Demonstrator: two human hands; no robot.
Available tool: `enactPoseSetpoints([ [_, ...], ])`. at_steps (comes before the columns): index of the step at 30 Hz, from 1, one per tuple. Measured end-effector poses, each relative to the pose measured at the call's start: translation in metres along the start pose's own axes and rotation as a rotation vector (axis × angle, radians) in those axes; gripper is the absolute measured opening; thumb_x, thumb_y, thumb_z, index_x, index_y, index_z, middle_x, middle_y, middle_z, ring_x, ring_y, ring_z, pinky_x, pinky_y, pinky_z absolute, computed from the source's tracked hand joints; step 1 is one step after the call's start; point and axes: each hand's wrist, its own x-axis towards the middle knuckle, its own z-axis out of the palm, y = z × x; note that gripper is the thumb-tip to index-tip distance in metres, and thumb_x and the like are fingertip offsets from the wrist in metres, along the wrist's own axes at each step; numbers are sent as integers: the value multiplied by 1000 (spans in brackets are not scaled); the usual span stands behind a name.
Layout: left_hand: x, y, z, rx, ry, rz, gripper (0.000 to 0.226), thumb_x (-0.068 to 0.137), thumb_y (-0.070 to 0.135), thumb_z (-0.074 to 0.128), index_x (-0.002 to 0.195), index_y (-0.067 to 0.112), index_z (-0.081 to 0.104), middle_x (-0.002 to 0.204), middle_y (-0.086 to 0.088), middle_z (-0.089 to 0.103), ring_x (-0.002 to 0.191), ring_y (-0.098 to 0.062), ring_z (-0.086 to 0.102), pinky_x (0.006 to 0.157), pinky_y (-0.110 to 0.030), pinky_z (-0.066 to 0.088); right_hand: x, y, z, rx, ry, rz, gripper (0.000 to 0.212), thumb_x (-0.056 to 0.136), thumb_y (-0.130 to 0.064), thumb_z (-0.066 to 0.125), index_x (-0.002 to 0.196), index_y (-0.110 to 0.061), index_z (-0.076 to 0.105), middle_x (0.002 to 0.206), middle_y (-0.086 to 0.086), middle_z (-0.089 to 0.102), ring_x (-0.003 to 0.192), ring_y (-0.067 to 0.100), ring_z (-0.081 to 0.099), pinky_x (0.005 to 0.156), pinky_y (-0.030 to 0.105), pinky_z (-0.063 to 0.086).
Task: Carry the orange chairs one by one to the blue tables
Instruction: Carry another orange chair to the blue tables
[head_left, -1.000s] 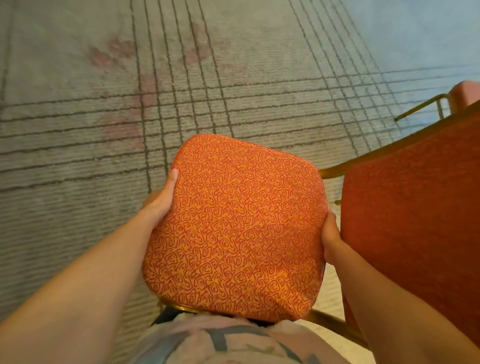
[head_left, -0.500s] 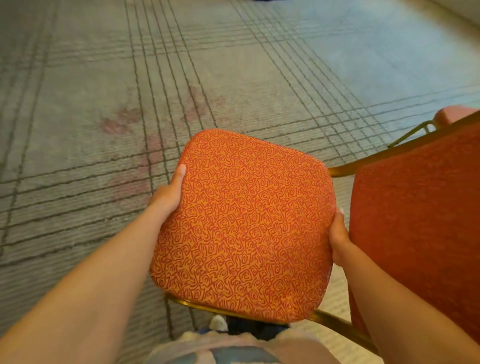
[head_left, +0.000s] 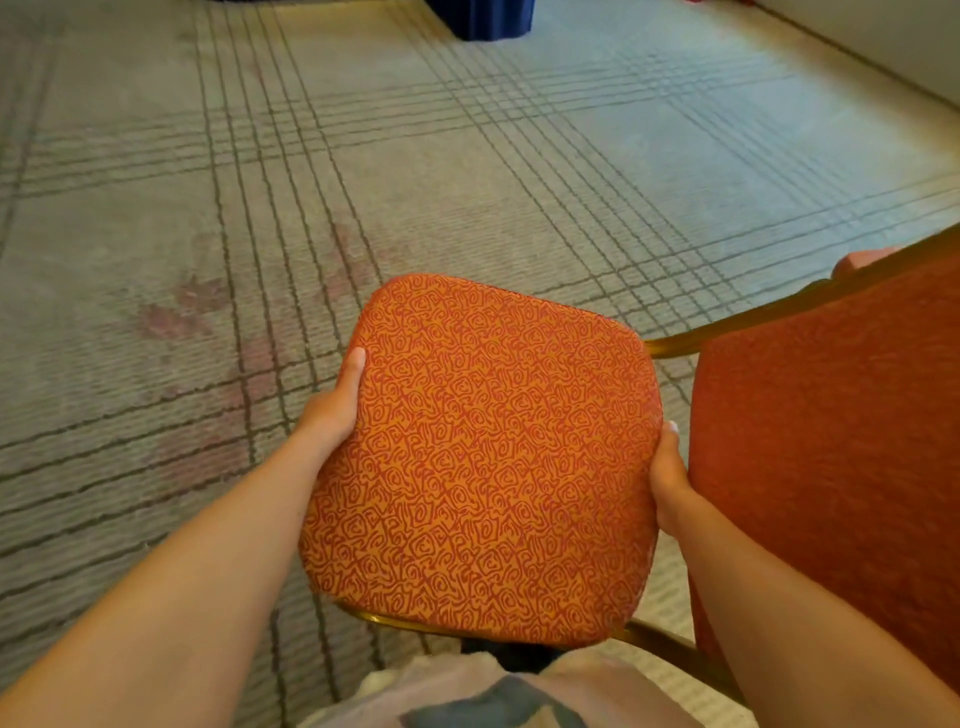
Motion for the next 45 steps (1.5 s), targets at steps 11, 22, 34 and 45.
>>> enactPoseSetpoints([
  [11, 89, 132, 43, 58, 33, 4, 105, 79, 86, 19, 132, 3, 56, 135, -26, 53, 125, -37, 51, 108, -40, 38, 114, -111, 10, 37, -46, 21, 72, 100, -59, 6, 148, -15, 38, 148, 15, 45, 134, 34, 42, 105, 40, 35],
  [22, 227, 264, 79, 146, -72, 41, 109, 73, 90, 17, 129, 7, 60, 133, -22, 56, 123, -36, 53, 107, -40, 38, 235, -209, 50, 56, 79, 49, 72, 100, -60, 10, 148, -15, 39, 148, 15, 45, 134, 33, 43, 104, 39, 36],
  [34, 374, 497, 104, 168, -110, 292, 108, 78, 86, 13, 126, 2, 61, 131, -25, 57, 123, -37, 53, 106, -39, 36, 365, -401, 85, 195, 208, -92, 73, 98, -65, 14, 145, -18, 44, 142, 8, 51, 131, 31, 47, 110, 41, 35],
  [45, 480, 657, 211, 227, -171, 292, 109, 76, 87, 10, 122, 4, 64, 126, -22, 61, 118, -35, 56, 103, -37, 39, 517, -534, 57, 184, 283, -98, 67, 102, -56, 14, 147, -15, 40, 146, 13, 46, 134, 32, 43, 106, 38, 34],
])
